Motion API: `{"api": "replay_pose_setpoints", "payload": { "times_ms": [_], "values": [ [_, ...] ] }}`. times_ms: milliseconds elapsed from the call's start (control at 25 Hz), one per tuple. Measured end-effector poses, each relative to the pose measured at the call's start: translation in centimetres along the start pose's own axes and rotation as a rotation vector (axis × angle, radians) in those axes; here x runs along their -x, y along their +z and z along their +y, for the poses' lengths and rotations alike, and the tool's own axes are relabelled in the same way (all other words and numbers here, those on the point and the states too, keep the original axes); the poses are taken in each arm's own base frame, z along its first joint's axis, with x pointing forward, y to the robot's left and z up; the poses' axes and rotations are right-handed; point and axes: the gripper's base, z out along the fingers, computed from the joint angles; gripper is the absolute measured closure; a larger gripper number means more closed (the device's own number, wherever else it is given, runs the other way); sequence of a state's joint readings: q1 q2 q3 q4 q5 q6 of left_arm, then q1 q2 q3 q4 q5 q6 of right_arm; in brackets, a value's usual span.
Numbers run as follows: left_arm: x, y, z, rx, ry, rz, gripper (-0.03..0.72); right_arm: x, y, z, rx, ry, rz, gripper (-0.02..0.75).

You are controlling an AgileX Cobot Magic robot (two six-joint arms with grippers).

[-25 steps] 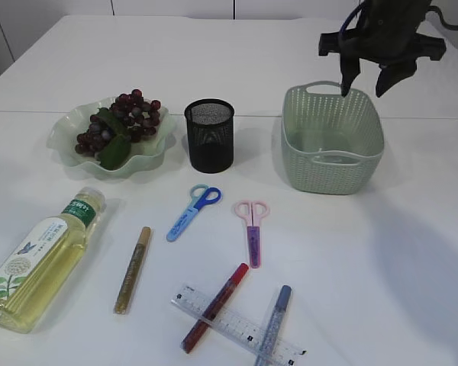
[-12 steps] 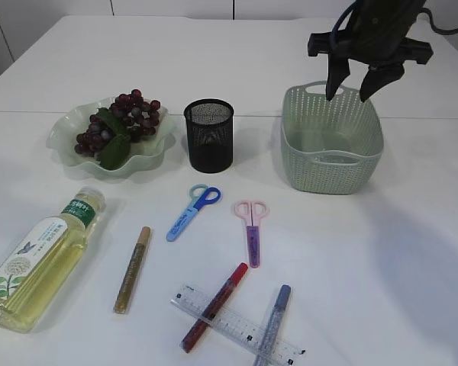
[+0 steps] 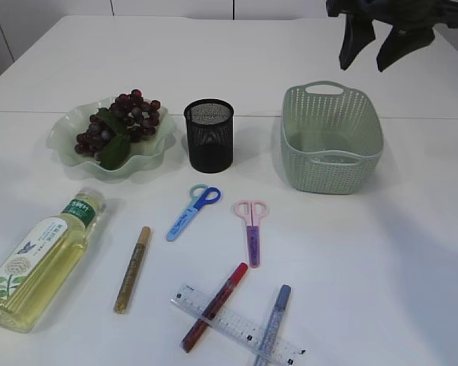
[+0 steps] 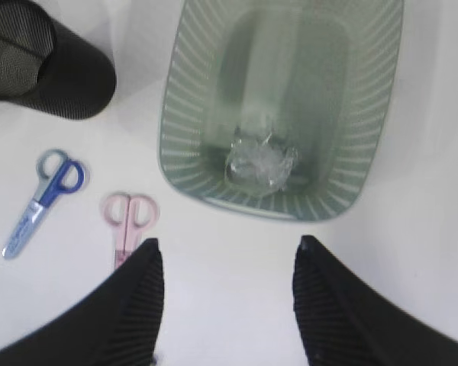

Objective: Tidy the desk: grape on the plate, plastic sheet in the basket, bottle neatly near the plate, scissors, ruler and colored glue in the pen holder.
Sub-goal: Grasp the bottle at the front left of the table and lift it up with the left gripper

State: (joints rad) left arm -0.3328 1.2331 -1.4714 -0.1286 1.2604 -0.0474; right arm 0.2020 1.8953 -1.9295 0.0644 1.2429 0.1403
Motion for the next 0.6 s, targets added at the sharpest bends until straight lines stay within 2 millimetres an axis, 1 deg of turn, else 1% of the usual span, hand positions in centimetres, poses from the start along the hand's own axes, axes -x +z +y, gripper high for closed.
{"api": "replay_pose_setpoints", "payload": {
  "times_ms": [160, 200, 320, 480, 600],
  "values": [
    [0.0, 0.0, 0.0, 0.000, -0.017, 0.000, 0.328, -3.1, -1.3, -0.3, 0.002, -0.012, 0.054, 0.303],
    [0.0, 0.0, 0.0, 0.000, -0.019, 0.000, 0.328, -4.0, -1.4, -0.5, -0.001, -0.013, 0.075, 0.303],
    [0.0, 0.0, 0.0, 0.004, -0.022, 0.000, 0.328, -6.8, -2.7, -0.8, -0.006, -0.013, 0.102, 0.303],
    [0.0, 0.0, 0.5, 0.052, -0.008, -0.003, 0.327, -10.5, -3.9, -1.4, -0.011, -0.012, 0.139, 0.303],
    [0.0, 0.0, 0.7, 0.072, -0.003, -0.004, 0.304, -13.0, -5.0, -1.7, -0.012, -0.012, 0.148, 0.303]
  ]
}}
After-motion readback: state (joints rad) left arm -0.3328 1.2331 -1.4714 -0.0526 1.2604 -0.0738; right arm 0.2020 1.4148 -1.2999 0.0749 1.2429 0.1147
